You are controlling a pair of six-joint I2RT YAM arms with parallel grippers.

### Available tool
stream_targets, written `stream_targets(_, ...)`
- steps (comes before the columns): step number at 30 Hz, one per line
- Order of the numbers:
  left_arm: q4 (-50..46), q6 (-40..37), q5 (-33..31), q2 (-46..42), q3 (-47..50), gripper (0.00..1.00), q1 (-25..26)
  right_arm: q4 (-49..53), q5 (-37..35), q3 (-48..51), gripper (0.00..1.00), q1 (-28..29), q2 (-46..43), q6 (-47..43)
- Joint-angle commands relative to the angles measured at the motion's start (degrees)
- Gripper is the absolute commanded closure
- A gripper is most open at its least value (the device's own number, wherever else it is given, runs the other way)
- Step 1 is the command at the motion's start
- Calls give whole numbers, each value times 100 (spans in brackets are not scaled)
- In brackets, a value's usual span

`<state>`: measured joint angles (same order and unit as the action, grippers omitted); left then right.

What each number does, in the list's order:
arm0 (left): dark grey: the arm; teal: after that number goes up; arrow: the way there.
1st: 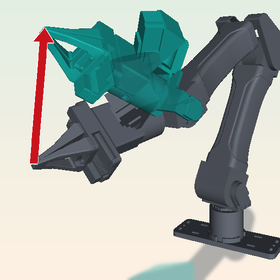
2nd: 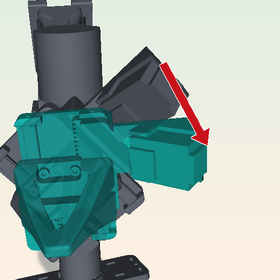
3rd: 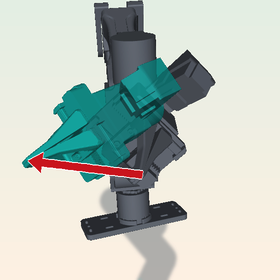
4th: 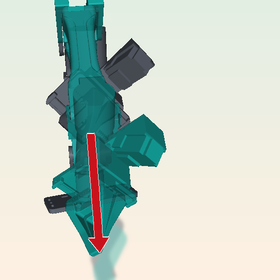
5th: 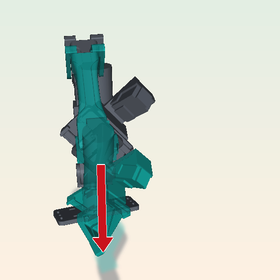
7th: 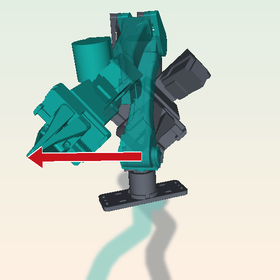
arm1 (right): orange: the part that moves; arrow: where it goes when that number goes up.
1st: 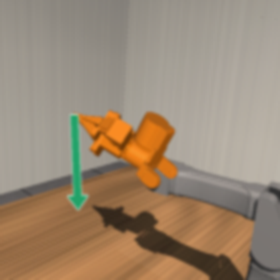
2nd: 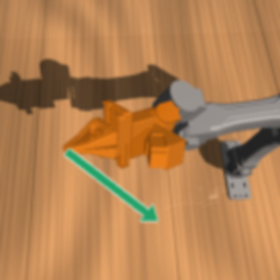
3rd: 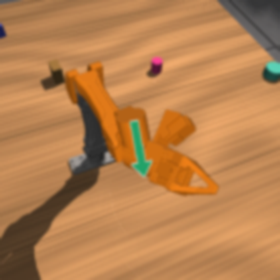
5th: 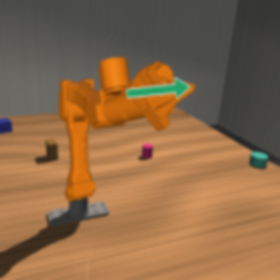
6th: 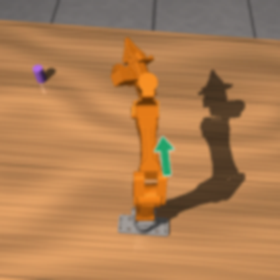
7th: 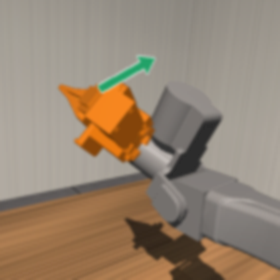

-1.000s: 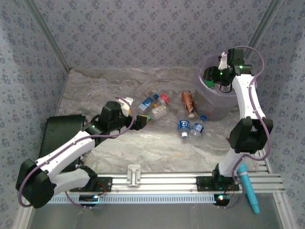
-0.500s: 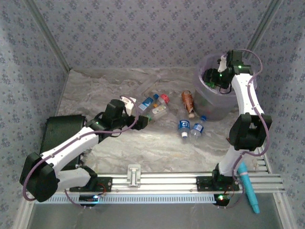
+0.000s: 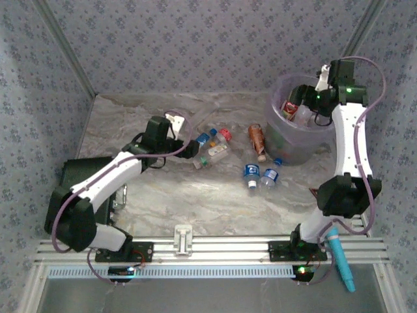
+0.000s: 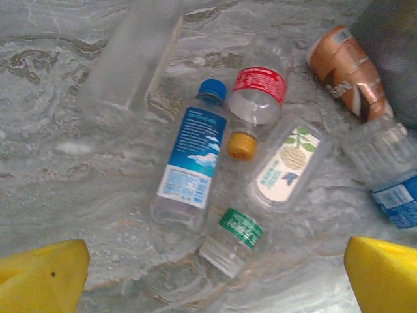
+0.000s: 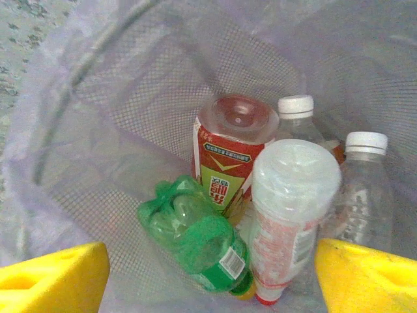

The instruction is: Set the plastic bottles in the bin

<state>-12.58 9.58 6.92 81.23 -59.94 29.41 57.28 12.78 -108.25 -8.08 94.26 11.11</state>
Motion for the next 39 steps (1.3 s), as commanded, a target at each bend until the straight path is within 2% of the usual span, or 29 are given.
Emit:
stream_targets(1, -323, -489, 170, 426, -545, 0, -157, 317, 9, -138, 15, -71, -481, 71)
stream_targets(5, -592, -837, 175, 1091, -1191, 0, -315, 280, 264, -75, 14, -28, -900, -14)
stream_targets(10, -912, -1195, 113, 1825, -1959, 0, -460, 286, 115, 192, 12, 321, -1430, -149)
stream_targets(16, -1359, -1557, -72, 2688, -2900, 0, -532, 209, 601, 789, 7, 587, -2087, 4)
stream_targets(19, -1476, -1749, -247, 3102, -3244, 0, -533, 413, 969, 942, 0, 764, -2319, 9)
stream_targets(26, -1750, -2049, -215, 3989, -4041, 0, -523, 233, 1887, 1607, 0, 982, -2848, -33)
stream_targets(30, -1953, -2092, -510, 4396, -4492, 0, -531, 203, 2353, 1989, 0, 1027, -2994, -204)
stream_targets(36, -1925, -2164, -529, 4891, -4887, 0, -529, -94, 3321, 2618, 0, 1062, -3309, -228)
stream_targets(39, -2072, -2165, -461, 5130, -5149, 0, -524, -27, 3329, 2683, 0, 1127, -3365, -278)
